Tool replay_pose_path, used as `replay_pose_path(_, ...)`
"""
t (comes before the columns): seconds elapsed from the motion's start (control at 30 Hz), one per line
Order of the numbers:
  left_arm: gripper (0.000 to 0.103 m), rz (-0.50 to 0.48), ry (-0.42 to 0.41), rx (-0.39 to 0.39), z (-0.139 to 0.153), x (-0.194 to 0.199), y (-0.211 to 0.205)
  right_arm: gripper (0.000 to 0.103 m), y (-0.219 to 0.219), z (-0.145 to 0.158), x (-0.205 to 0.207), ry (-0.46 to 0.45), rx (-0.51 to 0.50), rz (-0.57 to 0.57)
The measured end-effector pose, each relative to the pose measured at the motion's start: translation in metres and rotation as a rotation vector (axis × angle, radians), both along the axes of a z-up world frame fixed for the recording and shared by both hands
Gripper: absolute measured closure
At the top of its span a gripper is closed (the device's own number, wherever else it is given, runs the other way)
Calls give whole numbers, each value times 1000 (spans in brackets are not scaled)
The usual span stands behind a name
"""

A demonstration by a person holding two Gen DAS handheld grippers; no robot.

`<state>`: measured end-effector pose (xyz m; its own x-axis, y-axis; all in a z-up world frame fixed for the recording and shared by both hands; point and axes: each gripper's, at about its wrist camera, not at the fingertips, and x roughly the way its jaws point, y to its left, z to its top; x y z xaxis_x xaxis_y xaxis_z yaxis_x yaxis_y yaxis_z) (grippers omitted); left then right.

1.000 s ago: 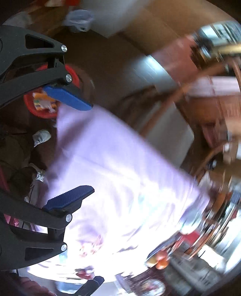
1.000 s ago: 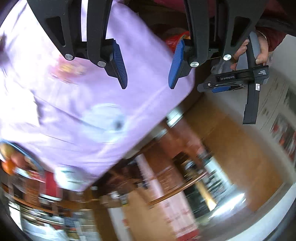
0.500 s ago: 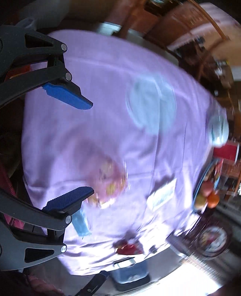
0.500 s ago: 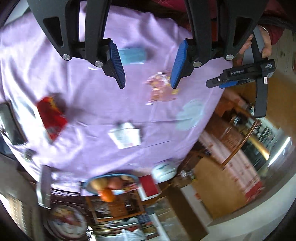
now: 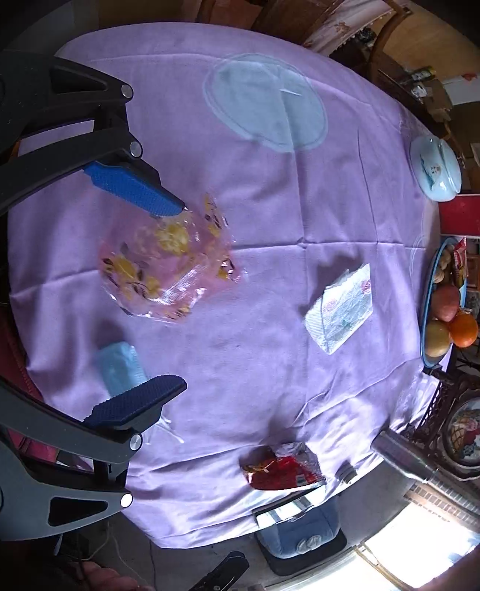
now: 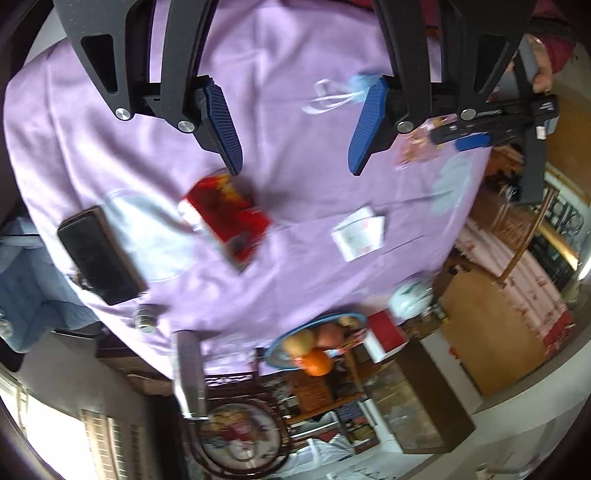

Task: Collect trash
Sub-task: 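Bring both tools back over the table toward the remaining trash, then close the right tool on the red chip packet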

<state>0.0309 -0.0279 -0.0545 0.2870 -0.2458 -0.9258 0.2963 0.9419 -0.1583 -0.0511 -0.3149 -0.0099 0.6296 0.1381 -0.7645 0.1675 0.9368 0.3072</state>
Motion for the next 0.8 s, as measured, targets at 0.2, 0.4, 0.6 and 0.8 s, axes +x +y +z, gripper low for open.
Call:
replay_pose_path(0.2,18,80,35,40,-6,7,5,41,-34,-28,32,57,-12,-11)
replay_pose_path(0.4,18,153,64,58,-7,5,15,41,-54,-54,65,105,-6,3)
replay_pose_path(0.6,18,212,81,32,-5,5,24,41,-56,-72,93,135,-24,52)
replay_pose_path(0.8,18,243,119,-3,-13,8,27,59,-46,-88,110,166,-51,100)
